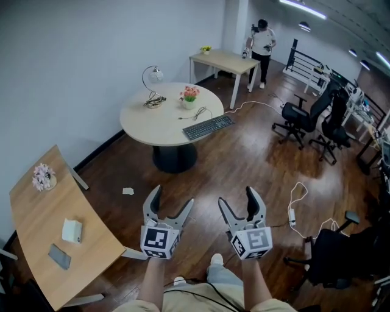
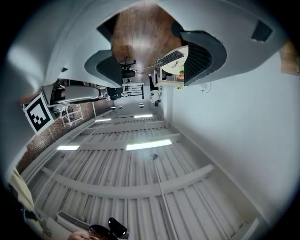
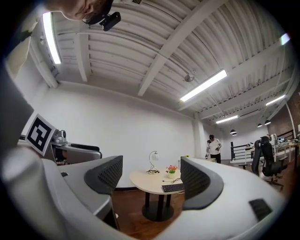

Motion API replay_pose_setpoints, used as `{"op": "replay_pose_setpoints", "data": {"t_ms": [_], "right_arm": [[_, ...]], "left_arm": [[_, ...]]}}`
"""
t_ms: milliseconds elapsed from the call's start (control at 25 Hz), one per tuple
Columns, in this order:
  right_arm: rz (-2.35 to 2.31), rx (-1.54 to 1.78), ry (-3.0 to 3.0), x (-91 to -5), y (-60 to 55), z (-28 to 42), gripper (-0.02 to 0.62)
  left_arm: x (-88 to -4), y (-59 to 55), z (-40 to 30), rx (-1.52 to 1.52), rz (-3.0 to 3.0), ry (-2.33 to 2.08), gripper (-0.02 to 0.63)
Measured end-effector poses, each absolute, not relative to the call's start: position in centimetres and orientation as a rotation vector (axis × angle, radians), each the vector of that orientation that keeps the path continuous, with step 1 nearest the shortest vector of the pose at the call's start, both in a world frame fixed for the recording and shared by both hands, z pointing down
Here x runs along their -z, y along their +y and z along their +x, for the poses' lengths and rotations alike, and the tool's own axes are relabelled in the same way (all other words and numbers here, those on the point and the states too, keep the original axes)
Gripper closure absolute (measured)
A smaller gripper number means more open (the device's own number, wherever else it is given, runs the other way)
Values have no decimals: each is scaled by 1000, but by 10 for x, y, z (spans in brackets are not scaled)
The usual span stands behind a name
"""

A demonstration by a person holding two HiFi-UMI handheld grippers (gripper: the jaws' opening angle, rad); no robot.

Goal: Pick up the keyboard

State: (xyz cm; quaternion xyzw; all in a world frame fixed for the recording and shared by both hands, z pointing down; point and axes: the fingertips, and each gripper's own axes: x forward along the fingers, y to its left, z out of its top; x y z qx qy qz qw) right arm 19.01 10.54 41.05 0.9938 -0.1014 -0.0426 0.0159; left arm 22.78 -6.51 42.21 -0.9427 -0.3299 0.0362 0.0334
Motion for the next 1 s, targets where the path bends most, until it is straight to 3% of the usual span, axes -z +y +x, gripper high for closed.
{"op": "replay_pose_setpoints", "data": {"t_ms": [400,680,1000], "right_arm": [[3140,279,-395,-395,227,267,201],[3220,93,-412,-450,287,295,201],[3210,80,-400,-456,326,356,202]], "left_arm": [[-406,45,295,-184,-2918,-913,210],[-441,115,323,-40,-2877,-942,210],[-452,158,391,-11,-2876,-980,211]]}}
